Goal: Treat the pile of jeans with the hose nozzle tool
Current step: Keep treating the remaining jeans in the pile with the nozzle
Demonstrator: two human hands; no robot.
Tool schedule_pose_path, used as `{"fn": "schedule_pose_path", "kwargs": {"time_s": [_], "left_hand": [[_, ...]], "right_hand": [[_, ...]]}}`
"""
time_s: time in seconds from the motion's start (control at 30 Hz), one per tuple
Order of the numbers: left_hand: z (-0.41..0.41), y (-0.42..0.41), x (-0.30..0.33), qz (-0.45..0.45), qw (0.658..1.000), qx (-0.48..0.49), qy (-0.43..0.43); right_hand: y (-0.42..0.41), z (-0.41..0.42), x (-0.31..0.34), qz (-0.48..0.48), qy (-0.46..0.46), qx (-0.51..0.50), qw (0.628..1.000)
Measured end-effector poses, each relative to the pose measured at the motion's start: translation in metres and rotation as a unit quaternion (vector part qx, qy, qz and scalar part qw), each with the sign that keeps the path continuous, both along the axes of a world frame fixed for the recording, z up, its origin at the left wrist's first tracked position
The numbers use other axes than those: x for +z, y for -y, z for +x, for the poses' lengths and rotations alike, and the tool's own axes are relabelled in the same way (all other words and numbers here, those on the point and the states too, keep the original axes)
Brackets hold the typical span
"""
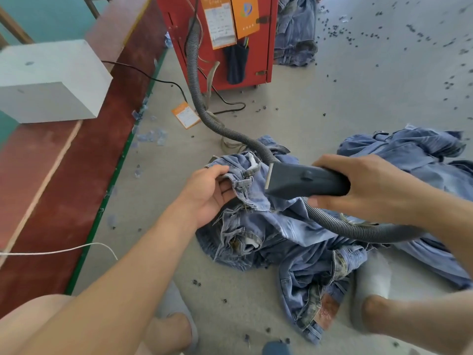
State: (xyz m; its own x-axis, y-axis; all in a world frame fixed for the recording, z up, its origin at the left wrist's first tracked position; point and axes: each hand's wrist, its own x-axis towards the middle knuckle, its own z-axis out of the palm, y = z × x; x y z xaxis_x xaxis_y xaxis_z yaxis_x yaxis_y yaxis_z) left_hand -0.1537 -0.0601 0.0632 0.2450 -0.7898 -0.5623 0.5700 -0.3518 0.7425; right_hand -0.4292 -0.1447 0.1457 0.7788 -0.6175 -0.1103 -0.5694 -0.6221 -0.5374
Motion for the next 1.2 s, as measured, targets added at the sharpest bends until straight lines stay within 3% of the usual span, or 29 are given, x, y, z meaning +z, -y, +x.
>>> {"fn": "schedule_pose_path", "kwargs": {"time_s": [0.2,0.33,0.47,0.57,0.7,0.8,1.07,1.2], "left_hand": [[0.000,-0.005,0.004,-0.027,0.994,0.034,-0.099],[-0.011,-0.009,0.003,-0.034,0.993,-0.020,-0.110],[-0.022,-0.012,0.006,-0.027,0.994,-0.076,-0.076],[-0.020,-0.012,0.010,-0.045,0.994,-0.075,-0.063],[-0.013,-0.012,0.009,-0.032,0.994,-0.025,-0.103],[-0.013,-0.014,0.010,-0.026,0.992,-0.040,-0.116],[-0.017,-0.012,0.017,-0.037,0.989,-0.071,-0.122],[-0.013,-0.010,0.016,-0.057,0.986,-0.079,-0.137]], "right_hand": [[-0.003,0.006,-0.008,0.004,-0.045,0.007,0.999],[-0.013,0.021,-0.012,0.001,-0.054,0.036,0.998],[-0.020,0.035,-0.011,-0.009,0.000,0.047,0.999],[-0.009,0.032,-0.003,0.004,0.023,0.022,0.999],[0.010,0.019,0.008,-0.002,-0.030,0.022,0.999],[0.008,0.019,0.005,-0.018,-0.070,0.036,0.997],[-0.001,0.030,0.004,0.009,0.048,0.030,0.998],[0.012,0.020,0.008,-0.008,-0.011,0.018,1.000]]}}
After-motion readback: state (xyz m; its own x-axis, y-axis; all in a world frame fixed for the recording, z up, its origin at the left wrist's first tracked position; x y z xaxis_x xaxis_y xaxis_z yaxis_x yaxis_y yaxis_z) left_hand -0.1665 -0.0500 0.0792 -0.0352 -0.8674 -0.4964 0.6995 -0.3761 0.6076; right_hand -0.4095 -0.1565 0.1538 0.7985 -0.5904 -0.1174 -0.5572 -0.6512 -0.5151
